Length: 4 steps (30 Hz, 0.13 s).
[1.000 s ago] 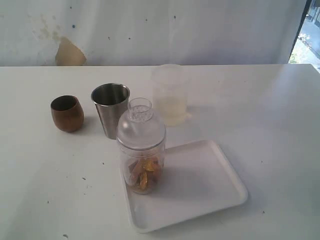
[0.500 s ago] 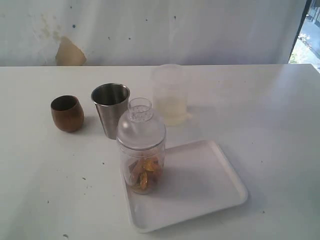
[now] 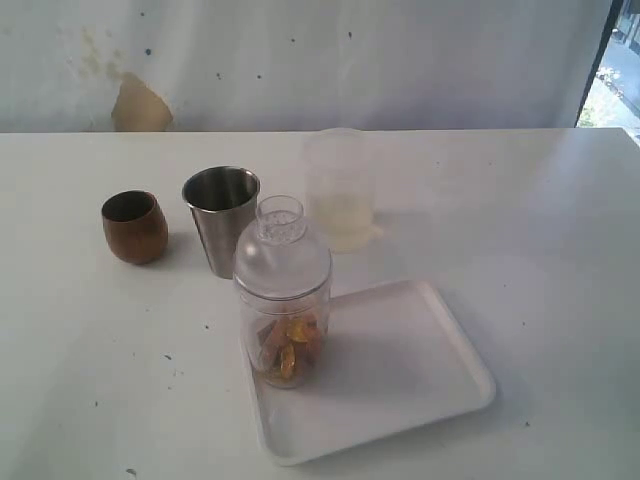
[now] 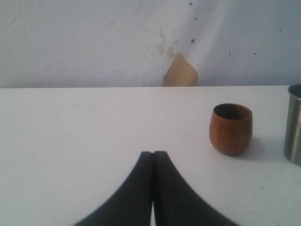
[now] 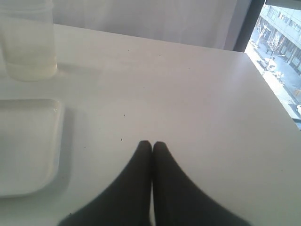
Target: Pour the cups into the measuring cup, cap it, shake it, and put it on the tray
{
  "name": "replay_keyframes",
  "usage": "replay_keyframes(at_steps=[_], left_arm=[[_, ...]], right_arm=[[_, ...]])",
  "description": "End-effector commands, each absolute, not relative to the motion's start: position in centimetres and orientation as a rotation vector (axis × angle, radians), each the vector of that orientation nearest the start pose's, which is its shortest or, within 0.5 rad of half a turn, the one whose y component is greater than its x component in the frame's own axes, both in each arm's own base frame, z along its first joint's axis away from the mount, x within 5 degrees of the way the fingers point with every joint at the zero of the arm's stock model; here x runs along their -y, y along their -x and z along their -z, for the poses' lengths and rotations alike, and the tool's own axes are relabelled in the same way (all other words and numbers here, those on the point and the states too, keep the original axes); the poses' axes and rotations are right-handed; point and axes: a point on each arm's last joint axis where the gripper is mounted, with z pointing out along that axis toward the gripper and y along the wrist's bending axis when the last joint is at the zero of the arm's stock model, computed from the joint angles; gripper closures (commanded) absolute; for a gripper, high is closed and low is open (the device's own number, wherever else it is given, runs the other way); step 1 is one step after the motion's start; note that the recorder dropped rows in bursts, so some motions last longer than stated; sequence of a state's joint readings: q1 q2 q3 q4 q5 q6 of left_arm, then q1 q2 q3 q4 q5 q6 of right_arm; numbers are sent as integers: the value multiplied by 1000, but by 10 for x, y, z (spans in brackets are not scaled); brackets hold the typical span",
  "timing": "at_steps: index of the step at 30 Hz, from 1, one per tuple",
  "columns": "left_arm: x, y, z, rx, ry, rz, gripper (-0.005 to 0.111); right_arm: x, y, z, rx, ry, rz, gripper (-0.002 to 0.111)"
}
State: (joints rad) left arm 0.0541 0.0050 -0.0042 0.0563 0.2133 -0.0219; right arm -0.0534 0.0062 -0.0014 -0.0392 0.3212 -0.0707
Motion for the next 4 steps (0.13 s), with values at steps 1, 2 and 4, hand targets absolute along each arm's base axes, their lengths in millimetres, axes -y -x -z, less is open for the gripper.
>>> replay_keyframes(at_steps=[1,2,4], left_arm=[[-4,-56,-195,-1687,20,-76,107],[-4,-56,-195,-1687,20,-76,107],[-4,-56,-195,-1687,20,-76,107]], right_arm=[[4,-54,-185,-1798,38,133,108],[4,-54,-185,-1798,38,133,108],[4,-54,-185,-1798,38,133,108]])
